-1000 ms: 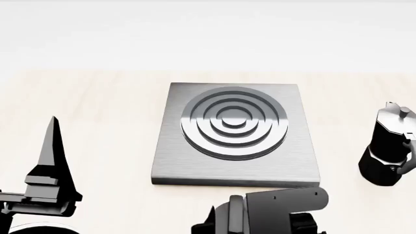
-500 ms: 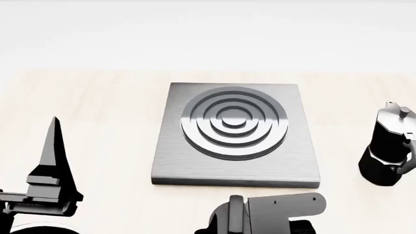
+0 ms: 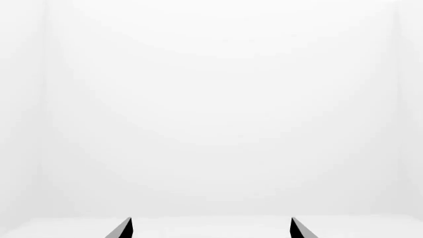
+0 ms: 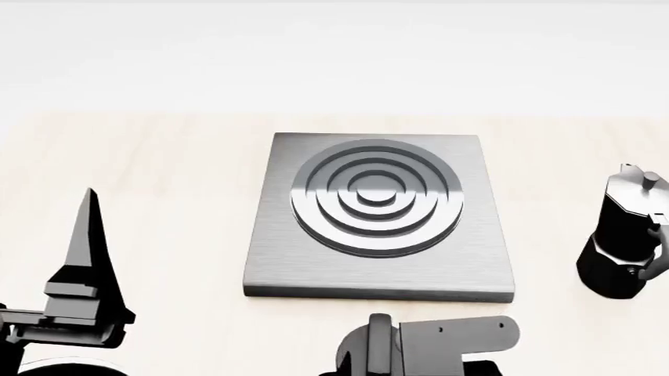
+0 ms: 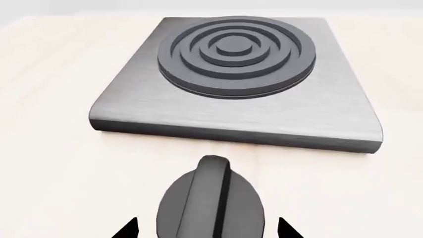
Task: Turn on the stove.
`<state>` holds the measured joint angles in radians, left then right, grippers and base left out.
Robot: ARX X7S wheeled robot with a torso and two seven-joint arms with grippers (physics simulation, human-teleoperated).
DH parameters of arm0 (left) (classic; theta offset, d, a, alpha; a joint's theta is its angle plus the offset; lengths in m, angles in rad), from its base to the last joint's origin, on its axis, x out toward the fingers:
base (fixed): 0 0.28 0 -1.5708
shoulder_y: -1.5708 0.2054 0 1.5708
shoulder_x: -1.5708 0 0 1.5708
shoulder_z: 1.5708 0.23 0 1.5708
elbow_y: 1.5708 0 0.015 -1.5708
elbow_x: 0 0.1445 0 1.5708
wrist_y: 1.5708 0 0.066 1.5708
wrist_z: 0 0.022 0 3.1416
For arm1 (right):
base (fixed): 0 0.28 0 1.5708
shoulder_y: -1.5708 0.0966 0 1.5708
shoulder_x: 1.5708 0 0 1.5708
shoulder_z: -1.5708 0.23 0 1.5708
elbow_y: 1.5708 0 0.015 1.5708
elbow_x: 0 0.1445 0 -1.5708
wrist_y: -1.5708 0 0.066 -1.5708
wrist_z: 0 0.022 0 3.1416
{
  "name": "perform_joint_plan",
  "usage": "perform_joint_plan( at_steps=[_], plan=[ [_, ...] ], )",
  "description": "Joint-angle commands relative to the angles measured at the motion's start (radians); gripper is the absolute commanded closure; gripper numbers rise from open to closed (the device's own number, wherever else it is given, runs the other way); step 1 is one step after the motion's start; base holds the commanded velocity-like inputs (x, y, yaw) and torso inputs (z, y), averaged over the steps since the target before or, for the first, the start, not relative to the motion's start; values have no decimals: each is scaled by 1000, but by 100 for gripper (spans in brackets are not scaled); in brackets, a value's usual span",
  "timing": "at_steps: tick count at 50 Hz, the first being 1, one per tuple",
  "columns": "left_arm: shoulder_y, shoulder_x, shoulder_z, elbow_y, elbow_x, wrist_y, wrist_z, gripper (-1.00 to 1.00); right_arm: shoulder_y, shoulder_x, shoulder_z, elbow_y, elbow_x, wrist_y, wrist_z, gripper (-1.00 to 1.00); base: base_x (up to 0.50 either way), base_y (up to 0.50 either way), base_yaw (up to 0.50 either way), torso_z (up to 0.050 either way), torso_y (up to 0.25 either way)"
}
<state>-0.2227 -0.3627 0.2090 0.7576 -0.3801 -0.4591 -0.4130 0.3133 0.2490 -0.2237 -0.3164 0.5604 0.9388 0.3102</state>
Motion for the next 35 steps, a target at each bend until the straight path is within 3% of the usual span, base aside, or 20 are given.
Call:
perform_joint_plan(
  at_steps=[1, 35],
  plan=[
    [-2, -4, 3, -1, -2, 1, -3, -100, 9, 0, -12, 55, -11, -34, -14, -100, 0, 0, 0, 0, 0],
    [-3, -13, 8, 3, -9, -1, -17, -100, 31, -5, -43, 193, -21, -96, -57, -100, 0, 0, 0, 0, 0]
  ],
)
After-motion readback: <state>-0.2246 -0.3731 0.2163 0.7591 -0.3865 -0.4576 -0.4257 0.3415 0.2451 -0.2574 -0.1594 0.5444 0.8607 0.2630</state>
